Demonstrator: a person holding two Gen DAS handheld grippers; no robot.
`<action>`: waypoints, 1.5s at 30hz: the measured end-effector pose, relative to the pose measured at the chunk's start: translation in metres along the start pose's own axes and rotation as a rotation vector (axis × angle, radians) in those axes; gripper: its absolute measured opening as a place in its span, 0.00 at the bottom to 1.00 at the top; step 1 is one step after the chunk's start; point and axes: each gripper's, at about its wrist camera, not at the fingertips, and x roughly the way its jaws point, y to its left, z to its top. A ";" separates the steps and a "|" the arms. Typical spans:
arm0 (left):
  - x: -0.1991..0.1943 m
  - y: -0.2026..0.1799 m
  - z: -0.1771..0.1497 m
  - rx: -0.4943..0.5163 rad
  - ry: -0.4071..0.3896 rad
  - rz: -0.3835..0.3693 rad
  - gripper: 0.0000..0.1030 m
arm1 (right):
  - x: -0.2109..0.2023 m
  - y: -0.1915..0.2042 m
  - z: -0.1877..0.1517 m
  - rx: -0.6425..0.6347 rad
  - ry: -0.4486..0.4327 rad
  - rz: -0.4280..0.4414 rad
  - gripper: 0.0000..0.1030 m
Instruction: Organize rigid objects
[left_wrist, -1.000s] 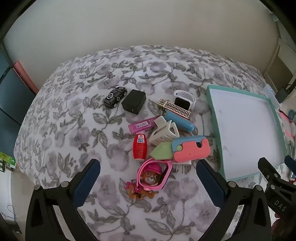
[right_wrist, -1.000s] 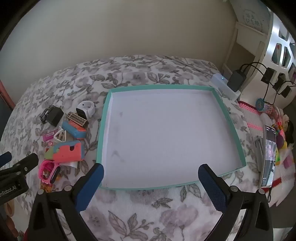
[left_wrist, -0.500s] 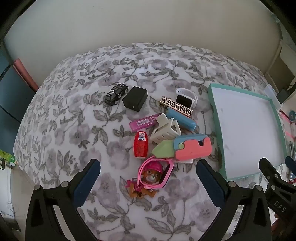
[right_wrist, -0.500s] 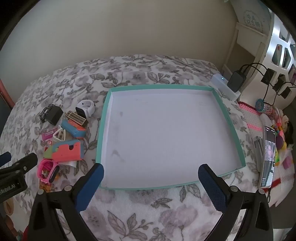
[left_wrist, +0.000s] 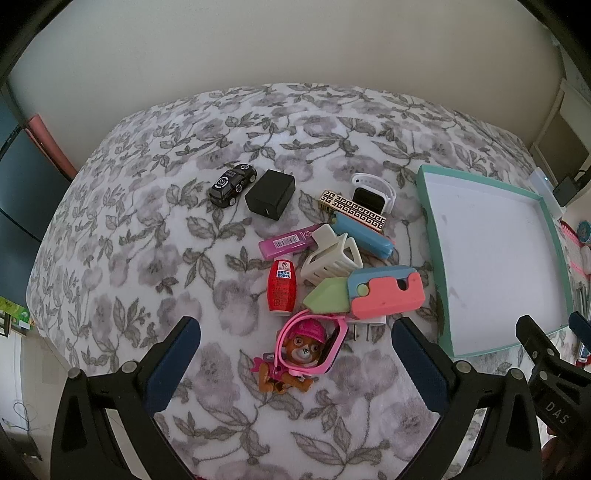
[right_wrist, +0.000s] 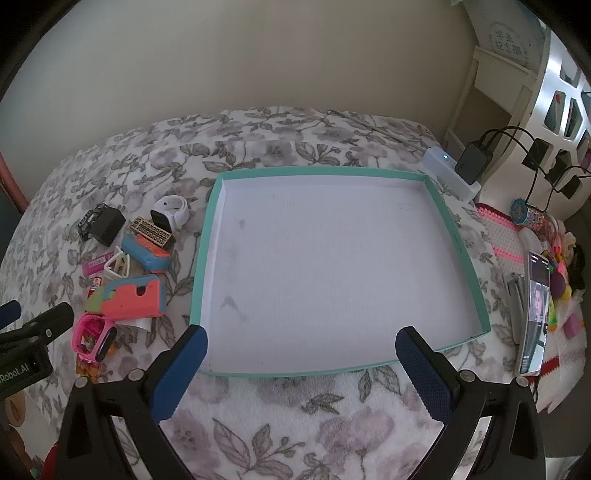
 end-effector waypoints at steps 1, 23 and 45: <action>0.000 0.000 0.000 0.000 0.000 0.000 1.00 | 0.000 0.000 0.000 0.000 0.001 0.000 1.00; 0.000 0.000 0.000 -0.002 0.003 -0.001 1.00 | -0.001 -0.003 0.001 0.007 -0.010 -0.007 1.00; 0.000 0.000 0.000 -0.003 0.004 -0.004 1.00 | 0.000 0.001 0.001 -0.008 -0.008 -0.001 1.00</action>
